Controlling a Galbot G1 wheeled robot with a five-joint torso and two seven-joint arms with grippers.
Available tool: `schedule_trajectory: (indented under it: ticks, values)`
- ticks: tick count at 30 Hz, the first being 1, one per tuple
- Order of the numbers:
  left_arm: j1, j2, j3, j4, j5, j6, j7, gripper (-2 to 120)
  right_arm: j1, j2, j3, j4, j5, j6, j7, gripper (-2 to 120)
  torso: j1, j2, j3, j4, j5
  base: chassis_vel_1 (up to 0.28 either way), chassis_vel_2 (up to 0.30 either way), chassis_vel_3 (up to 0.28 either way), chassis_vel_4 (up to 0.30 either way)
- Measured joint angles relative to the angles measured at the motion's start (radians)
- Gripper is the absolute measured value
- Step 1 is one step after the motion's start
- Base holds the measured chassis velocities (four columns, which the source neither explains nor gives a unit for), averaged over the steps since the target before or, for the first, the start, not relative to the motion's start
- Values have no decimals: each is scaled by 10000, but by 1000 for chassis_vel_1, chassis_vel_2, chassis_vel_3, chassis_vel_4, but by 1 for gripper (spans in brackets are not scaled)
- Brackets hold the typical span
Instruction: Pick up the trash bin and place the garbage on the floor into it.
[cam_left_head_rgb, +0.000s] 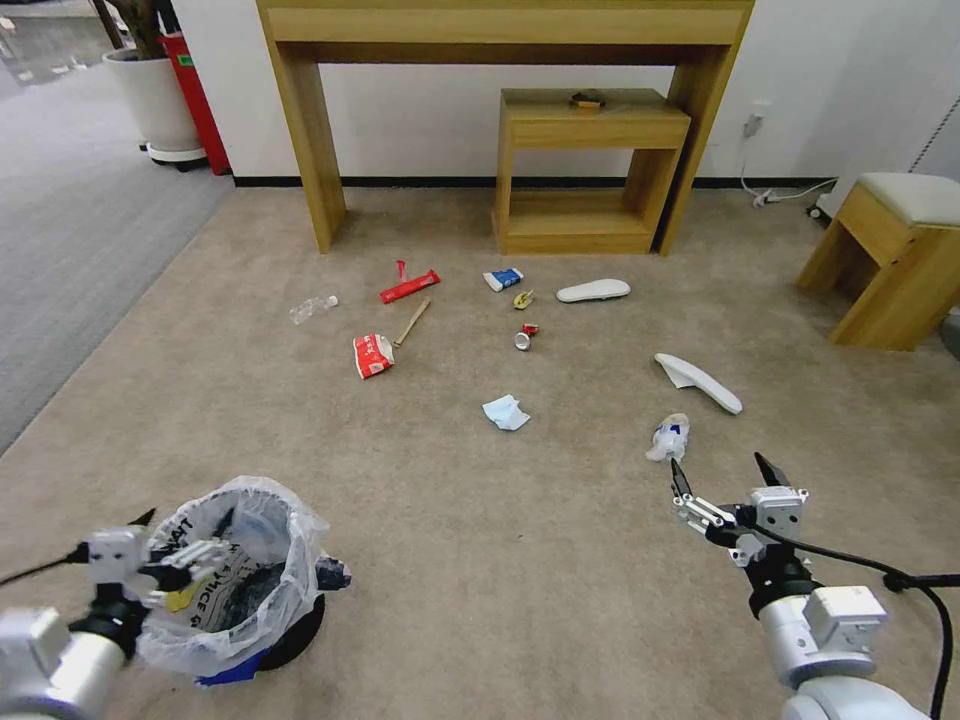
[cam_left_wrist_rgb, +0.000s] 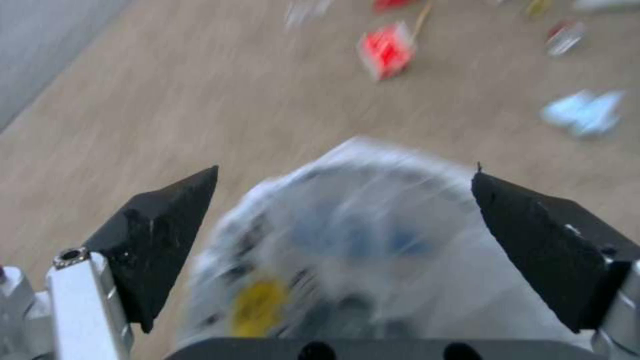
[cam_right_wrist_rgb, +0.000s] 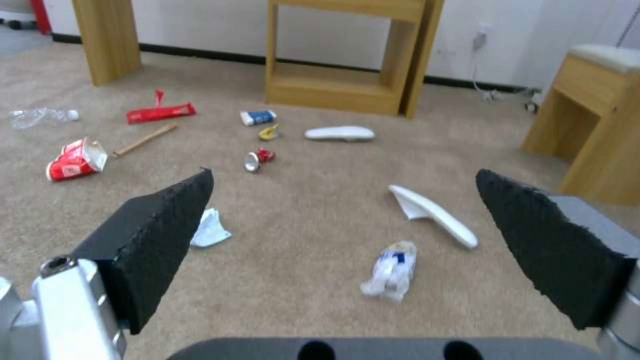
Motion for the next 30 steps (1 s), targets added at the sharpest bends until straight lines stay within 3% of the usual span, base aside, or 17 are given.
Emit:
schedule_trajectory:
  ticks: [2,3,6,14,22,30]
  values:
    - [-669,644,-281,688,-531,1290,14,100,-87,-1,1,-20,84,-47,41,100,0,0,0,-2,-2,0,0,0,0]
    - [-669,644,-281,688,-531,1290,14,100,-87,-1,1,-20,84,-47,41,100,0,0,0,-2,-2,0,0,0,0]
    - [-1091,1502,-199,1597,-1070,2010,288,100,-125,-19,-8,-113,275,-62,44,100,0,0,0,-2,-3,0,0,0,0]
    - [-1236,2554,247,2973,-755,2127,1579,100,-107,-32,-156,-369,309,-76,58,100,0,0,0,-2,-2,0,0,0,0]
    - [-1307,2631,320,4183,-253,2072,1805,100,132,-136,-602,-612,346,-120,40,100,0,0,0,2,-2,0,0,0,0]
    - [-1362,2531,448,4386,-249,2036,1849,97,201,-141,-670,-794,372,-116,39,100,0,0,0,-1,-1,0,0,0,0]
